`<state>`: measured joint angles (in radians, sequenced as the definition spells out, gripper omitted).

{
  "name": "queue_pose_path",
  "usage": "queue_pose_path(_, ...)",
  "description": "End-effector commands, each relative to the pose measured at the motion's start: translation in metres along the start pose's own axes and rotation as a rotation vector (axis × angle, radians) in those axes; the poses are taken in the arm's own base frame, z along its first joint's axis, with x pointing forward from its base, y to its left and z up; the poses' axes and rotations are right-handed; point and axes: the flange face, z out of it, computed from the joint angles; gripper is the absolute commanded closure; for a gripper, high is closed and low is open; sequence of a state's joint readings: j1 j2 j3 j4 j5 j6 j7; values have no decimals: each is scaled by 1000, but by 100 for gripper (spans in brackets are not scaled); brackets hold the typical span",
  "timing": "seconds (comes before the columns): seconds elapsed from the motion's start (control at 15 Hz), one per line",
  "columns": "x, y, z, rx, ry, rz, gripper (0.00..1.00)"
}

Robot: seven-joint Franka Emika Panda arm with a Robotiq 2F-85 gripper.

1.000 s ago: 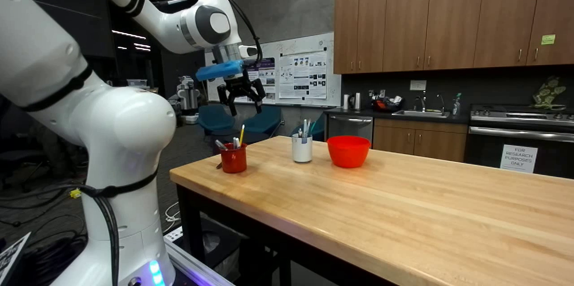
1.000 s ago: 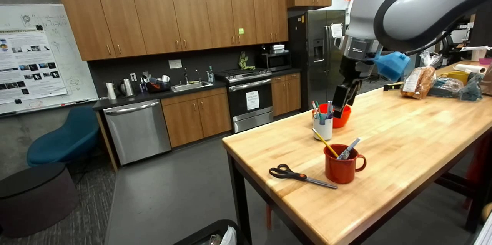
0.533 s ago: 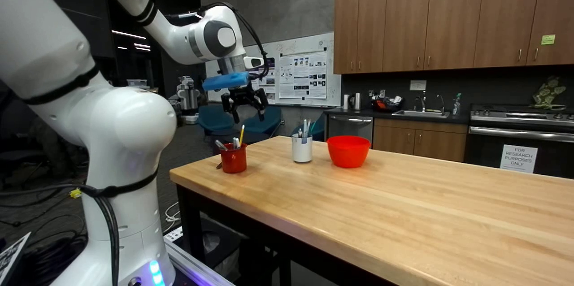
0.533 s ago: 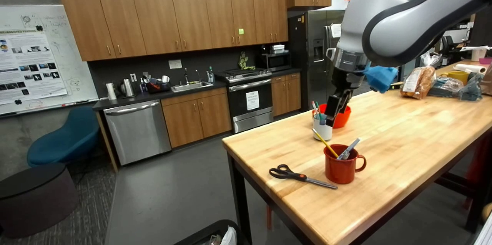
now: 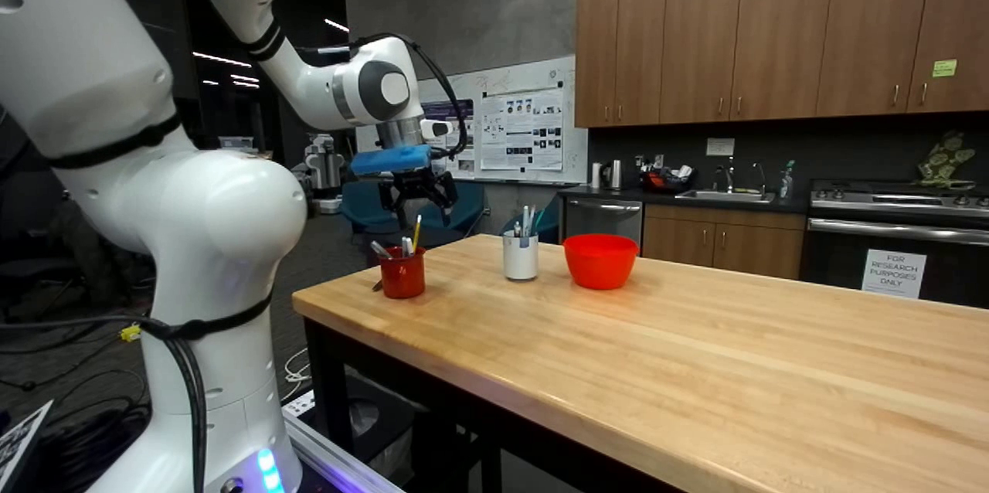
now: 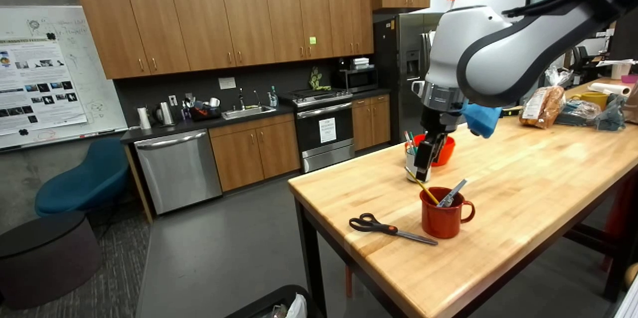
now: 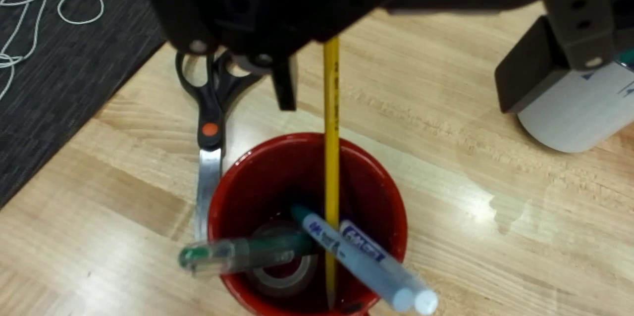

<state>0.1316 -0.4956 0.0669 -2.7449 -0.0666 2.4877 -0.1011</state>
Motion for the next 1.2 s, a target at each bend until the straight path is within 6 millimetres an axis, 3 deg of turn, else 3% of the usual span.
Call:
queue_pose_path(0.0, 8, -10, 6, 22, -8, -44, 0)
queue_pose_path(0.47, 13, -17, 14, 17, -24, -72, 0)
queue_pose_path(0.53, 13, -17, 15, 17, -25, -72, 6)
queue_pose_path(0.6, 14, -17, 16, 16, -24, -72, 26)
queue_pose_path(1.13, 15, -14, 13, 21, -8, -71, 88)
